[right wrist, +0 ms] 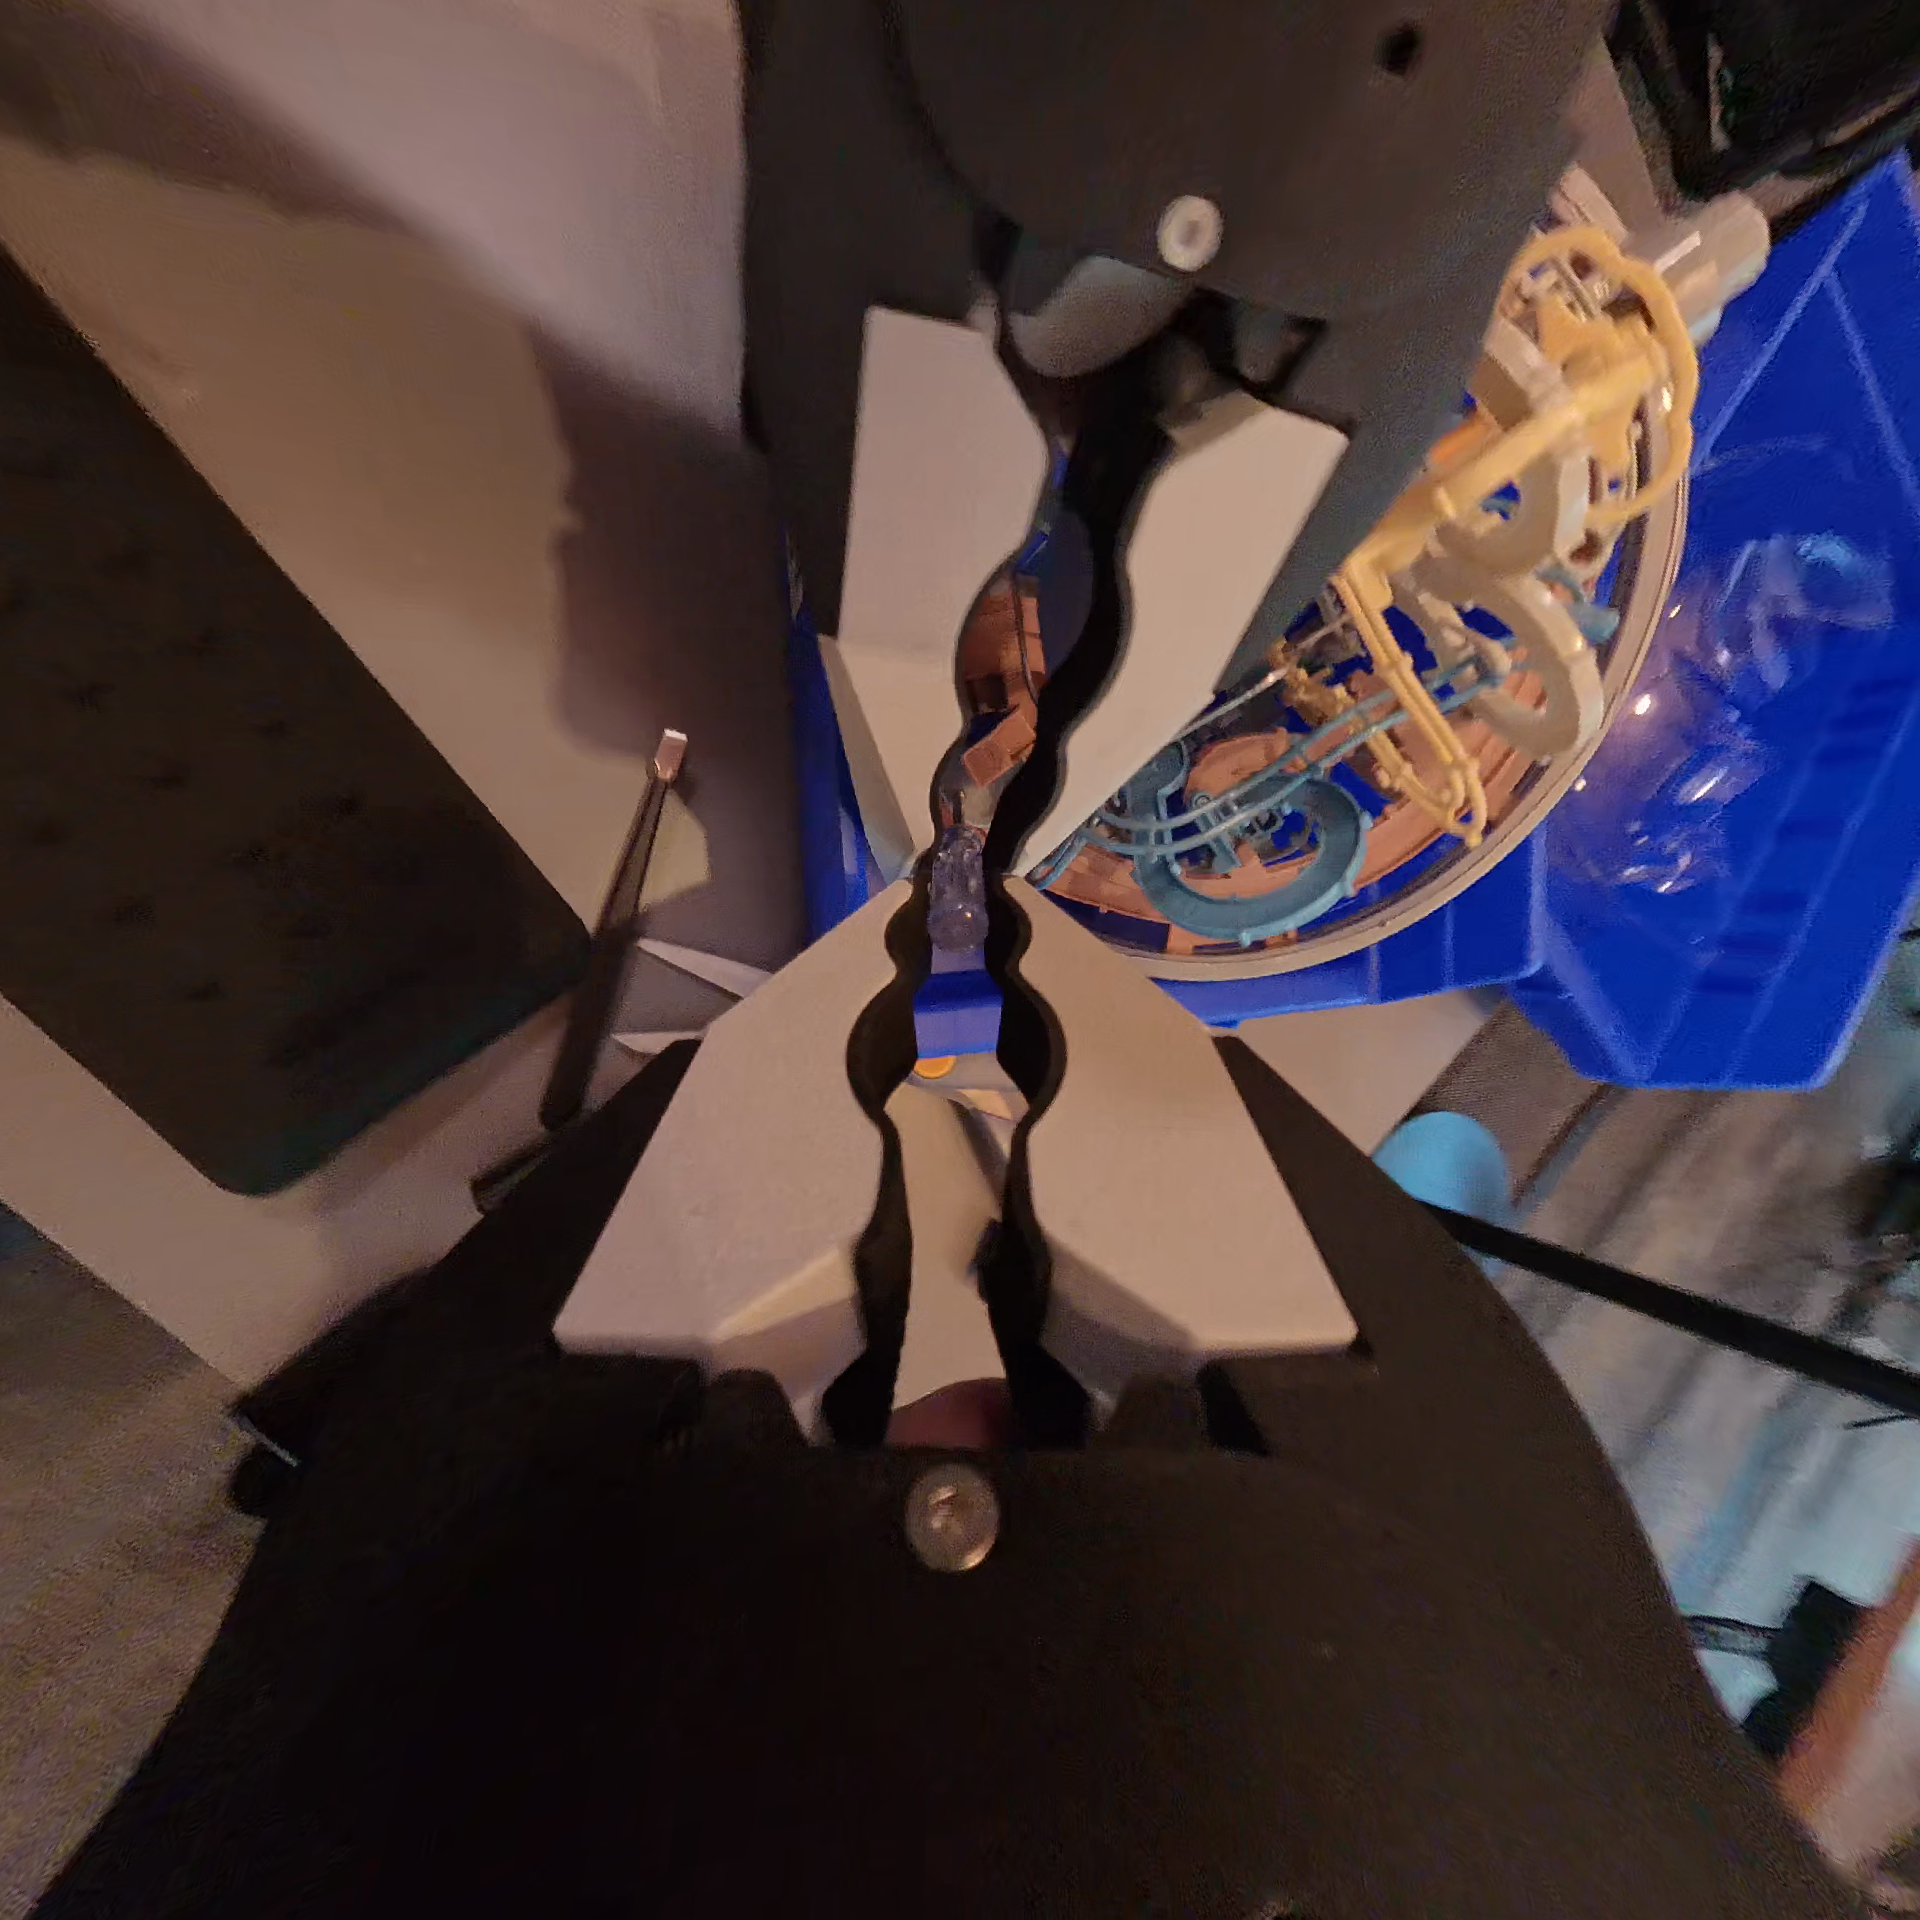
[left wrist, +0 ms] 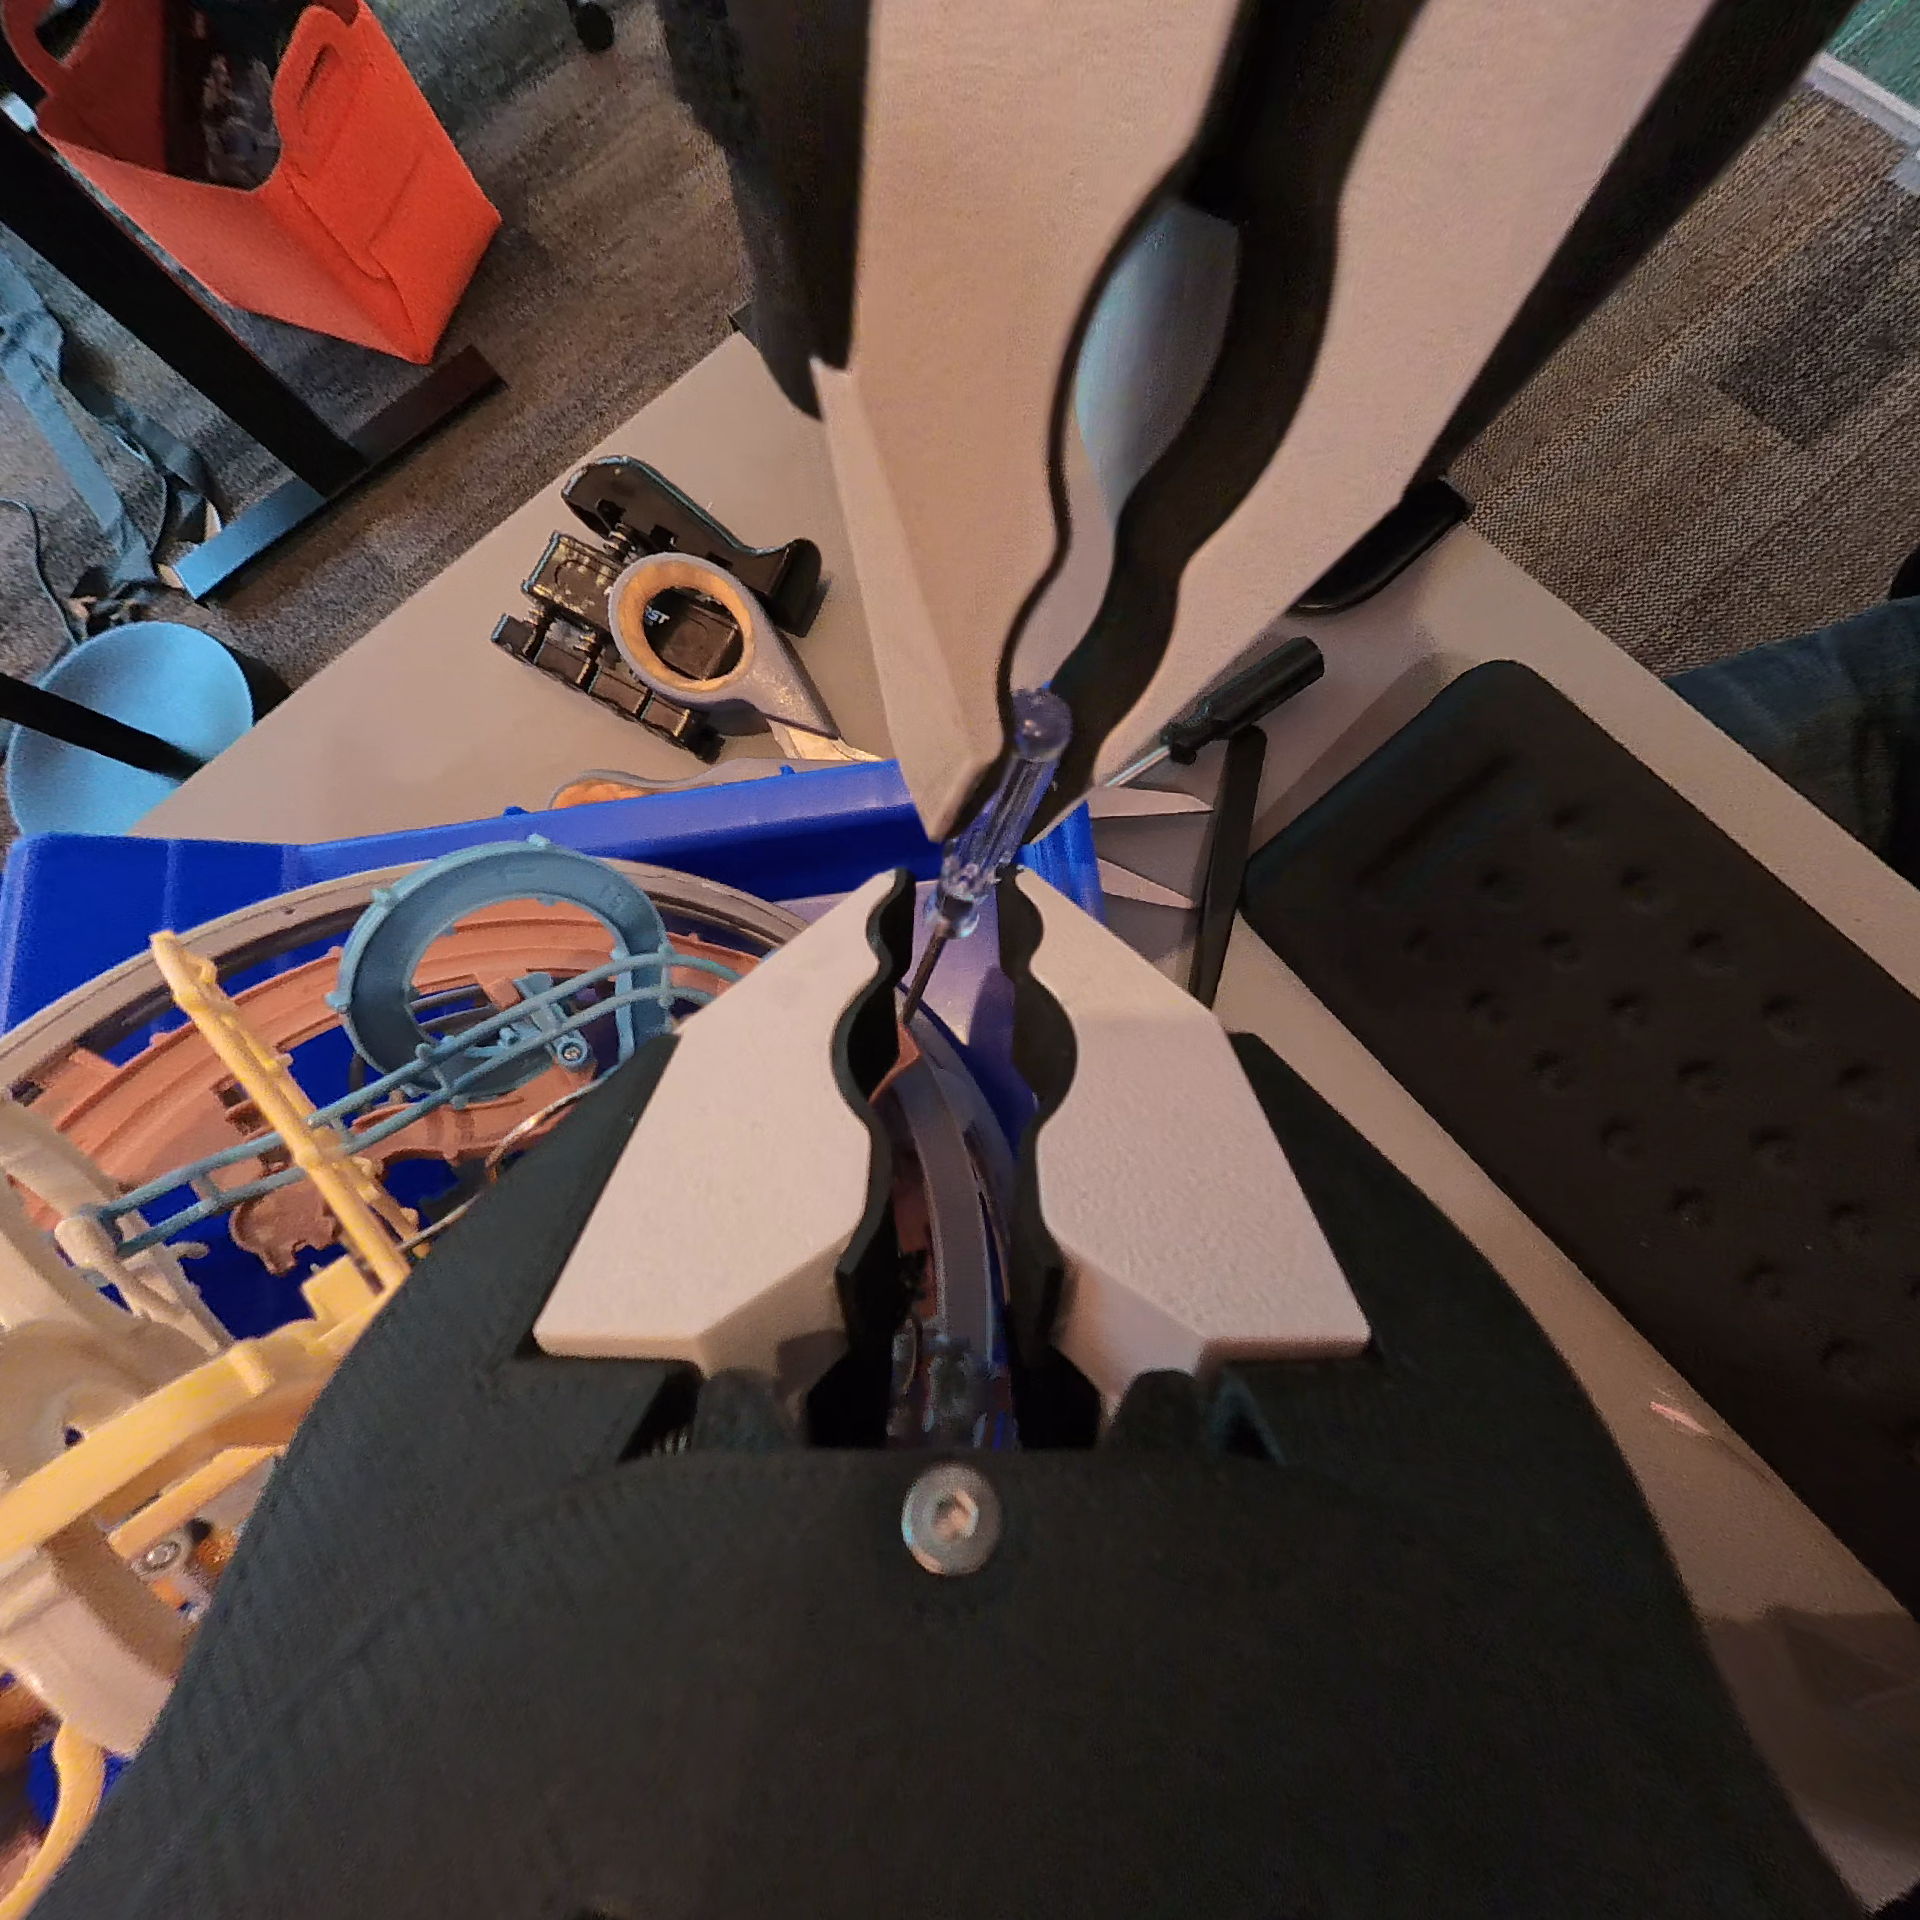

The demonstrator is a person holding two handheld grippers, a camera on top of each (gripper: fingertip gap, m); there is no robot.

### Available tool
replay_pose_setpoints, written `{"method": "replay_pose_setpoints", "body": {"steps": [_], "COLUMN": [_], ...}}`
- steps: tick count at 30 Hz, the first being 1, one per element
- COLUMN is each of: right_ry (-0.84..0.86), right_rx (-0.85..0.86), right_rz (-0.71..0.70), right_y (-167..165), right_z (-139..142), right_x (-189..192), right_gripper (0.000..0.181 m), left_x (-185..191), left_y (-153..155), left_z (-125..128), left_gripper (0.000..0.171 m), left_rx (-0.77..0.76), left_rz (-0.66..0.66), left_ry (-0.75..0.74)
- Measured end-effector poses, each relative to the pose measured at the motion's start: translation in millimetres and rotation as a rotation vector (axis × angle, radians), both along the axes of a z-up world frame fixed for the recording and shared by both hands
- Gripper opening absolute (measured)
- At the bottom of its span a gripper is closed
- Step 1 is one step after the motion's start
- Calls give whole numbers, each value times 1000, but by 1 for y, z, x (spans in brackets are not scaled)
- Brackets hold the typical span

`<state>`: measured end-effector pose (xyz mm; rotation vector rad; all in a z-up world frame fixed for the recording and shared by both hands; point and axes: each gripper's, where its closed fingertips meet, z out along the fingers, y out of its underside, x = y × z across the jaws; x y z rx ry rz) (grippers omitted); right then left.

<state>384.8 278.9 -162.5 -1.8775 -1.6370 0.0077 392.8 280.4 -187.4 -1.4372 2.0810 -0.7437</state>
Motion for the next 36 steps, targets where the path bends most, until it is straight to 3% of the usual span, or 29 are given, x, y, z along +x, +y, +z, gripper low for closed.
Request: {"method": "replay_pose_setpoints", "body": {"steps": [5,8,12,16,20,25,28,31,36], "right_ry": [-303,-342,-201,-63,114,259,341,371,333], "right_rx": [208,211,143,113,97,121,91,33,-3], "right_rz": [286,318,208,68,12,-54,-66,-70,-134], "right_y": [0,-1,-1,3,-18,-48,-70,-87,-79], "right_z": [-5,-2,13,34,61,72,59,28,-28], "right_x": [-2,-1,0,7,-7,-30,-53,-82,-116], "right_gripper": [8,8,8,8,8,8,8,8,8], "left_x": [-3,-5,-17,-26,-31,-46,-50,-55,-95], "left_y": [0,0,7,17,15,12,6,2,5], "left_z": [-2,6,34,37,56,101,133,146,140], "left_gripper": [17,19,24,26,32,44,48,62,77], "left_rx": [-3,-29,-77,-51,-20,98,198,282,308], "left_rz": [9,14,43,85,99,165,237,303,539], "left_ry": [19,-4,-108,-104,-136,-197,-232,-192,-121]}}
